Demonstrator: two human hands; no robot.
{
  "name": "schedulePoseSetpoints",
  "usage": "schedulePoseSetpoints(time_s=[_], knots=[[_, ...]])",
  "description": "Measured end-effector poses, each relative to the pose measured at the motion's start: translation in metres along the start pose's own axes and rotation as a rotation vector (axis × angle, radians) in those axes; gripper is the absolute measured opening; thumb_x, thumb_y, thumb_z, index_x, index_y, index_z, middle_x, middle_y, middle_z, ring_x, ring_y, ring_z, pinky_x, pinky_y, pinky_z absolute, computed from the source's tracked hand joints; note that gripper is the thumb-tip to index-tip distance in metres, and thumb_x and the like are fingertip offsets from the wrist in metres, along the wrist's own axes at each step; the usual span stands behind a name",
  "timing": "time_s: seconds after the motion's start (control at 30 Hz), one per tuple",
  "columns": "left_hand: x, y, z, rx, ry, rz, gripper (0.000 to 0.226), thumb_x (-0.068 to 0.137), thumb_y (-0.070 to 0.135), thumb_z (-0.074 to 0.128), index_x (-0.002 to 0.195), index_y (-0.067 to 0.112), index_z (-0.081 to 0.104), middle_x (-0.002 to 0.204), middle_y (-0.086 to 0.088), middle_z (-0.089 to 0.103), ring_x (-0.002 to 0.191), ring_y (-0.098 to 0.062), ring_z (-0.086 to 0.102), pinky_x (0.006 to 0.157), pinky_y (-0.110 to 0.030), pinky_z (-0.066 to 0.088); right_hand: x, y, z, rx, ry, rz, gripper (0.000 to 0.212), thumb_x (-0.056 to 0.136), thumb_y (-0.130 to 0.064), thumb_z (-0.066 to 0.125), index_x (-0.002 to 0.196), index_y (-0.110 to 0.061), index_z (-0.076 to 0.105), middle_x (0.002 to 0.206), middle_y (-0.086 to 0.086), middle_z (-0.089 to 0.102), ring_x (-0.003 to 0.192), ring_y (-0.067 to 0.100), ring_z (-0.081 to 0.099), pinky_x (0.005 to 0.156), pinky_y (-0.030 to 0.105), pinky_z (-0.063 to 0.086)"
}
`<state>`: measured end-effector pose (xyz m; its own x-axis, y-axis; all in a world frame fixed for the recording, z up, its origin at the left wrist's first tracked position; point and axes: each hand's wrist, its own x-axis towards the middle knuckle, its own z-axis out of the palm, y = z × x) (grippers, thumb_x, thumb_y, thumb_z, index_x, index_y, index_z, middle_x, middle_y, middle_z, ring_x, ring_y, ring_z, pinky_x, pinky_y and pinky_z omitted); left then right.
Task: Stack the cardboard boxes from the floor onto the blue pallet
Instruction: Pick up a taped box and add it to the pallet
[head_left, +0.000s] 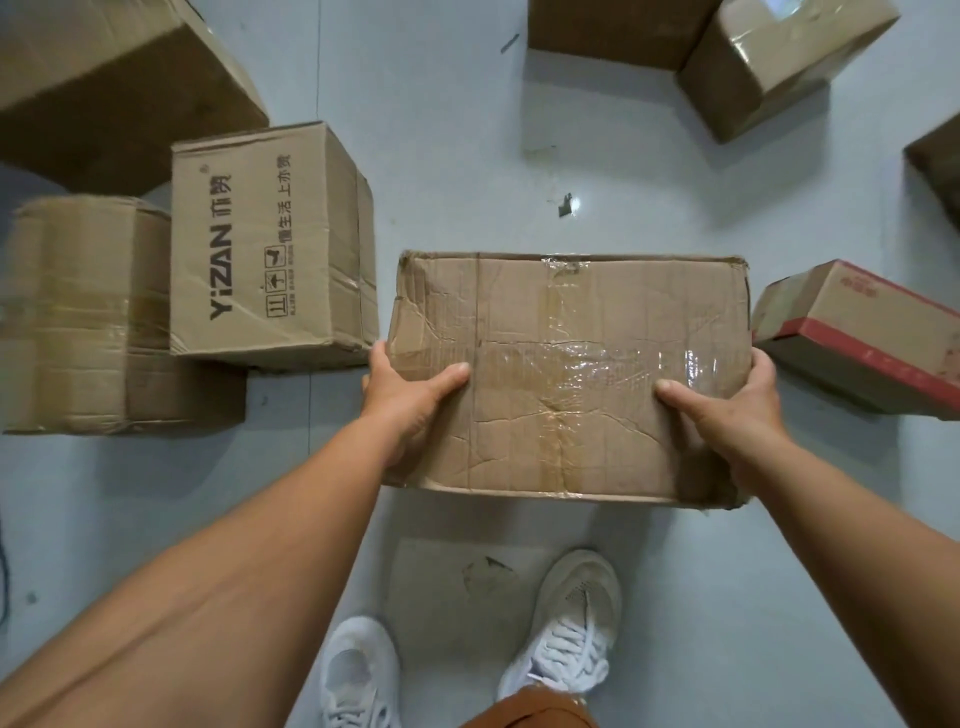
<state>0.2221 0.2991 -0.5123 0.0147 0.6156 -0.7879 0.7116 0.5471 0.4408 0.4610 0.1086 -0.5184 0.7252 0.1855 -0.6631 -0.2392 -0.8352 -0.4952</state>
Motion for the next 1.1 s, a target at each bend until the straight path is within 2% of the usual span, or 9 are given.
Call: schedulePoseSetpoints(time_s=[0.23, 0.4, 0.57, 0.8, 0.93, 1.1], knots=[[-0.058, 0.042, -0.038, 0.007, 0.030, 0.074, 0.113, 0.069, 0.047, 0.081, 0.154, 0.029, 0.009, 0.156, -0.005, 0.025, 0.139, -0.029, 0.032, 0.112, -0.045, 0.027, -0.055, -0.040, -0.037, 0.071, 0.034, -0.031, 0.105, 0.062, -0.036, 0.087, 0.146, -0.029, 0.024, 0.145, 0.005, 0.039, 0.128, 0.025, 0.044, 0.110, 0.044, 0.035], [-0.103, 0.073, -0.069, 0.053, 0.016, 0.110, 0.117, 0.062, 0.054, 0.082, 0.152, 0.032, 0.010, 0.155, -0.006, 0.026, 0.138, -0.033, 0.031, 0.113, -0.054, 0.027, -0.111, -0.065, -0.072, 0.112, 0.074, -0.027, 0.104, 0.066, -0.034, 0.085, 0.149, -0.025, 0.021, 0.149, 0.008, 0.033, 0.132, 0.027, 0.039, 0.111, 0.042, 0.032], [-0.153, 0.101, -0.096, 0.073, -0.014, 0.196, 0.113, 0.065, 0.051, 0.082, 0.152, 0.030, 0.014, 0.154, -0.006, 0.029, 0.138, -0.033, 0.031, 0.113, -0.053, 0.028, -0.170, -0.077, -0.104, 0.160, 0.108, 0.034, 0.104, 0.067, -0.041, 0.083, 0.147, -0.031, 0.017, 0.150, 0.007, 0.031, 0.133, 0.032, 0.038, 0.108, 0.052, 0.033], [-0.225, 0.130, -0.124, 0.153, -0.069, 0.324, 0.110, 0.061, 0.053, 0.083, 0.149, 0.032, 0.020, 0.149, -0.006, 0.035, 0.135, -0.034, 0.034, 0.108, -0.059, 0.033, -0.262, -0.075, -0.142, 0.274, 0.225, 0.085, 0.104, 0.067, -0.043, 0.083, 0.147, -0.029, 0.018, 0.147, 0.008, 0.036, 0.129, 0.034, 0.041, 0.105, 0.052, 0.037], [-0.262, 0.137, -0.132, 0.228, -0.103, 0.363, 0.123, 0.038, 0.068, 0.077, 0.145, 0.036, 0.023, 0.144, -0.004, 0.040, 0.130, -0.034, 0.040, 0.104, -0.059, 0.037, -0.309, -0.061, -0.159, 0.333, 0.281, 0.145, 0.107, 0.063, -0.048, 0.083, 0.146, -0.034, 0.017, 0.146, 0.007, 0.036, 0.126, 0.034, 0.044, 0.103, 0.056, 0.038], [-0.301, 0.129, -0.125, 0.333, -0.148, 0.409, 0.109, 0.052, 0.062, 0.080, 0.143, 0.035, 0.026, 0.142, -0.008, 0.042, 0.127, -0.038, 0.042, 0.102, -0.060, 0.039, -0.356, -0.028, -0.178, 0.386, 0.351, 0.210, 0.112, 0.060, -0.050, 0.083, 0.147, -0.032, 0.015, 0.147, 0.006, 0.036, 0.128, 0.034, 0.043, 0.105, 0.055, 0.037]])
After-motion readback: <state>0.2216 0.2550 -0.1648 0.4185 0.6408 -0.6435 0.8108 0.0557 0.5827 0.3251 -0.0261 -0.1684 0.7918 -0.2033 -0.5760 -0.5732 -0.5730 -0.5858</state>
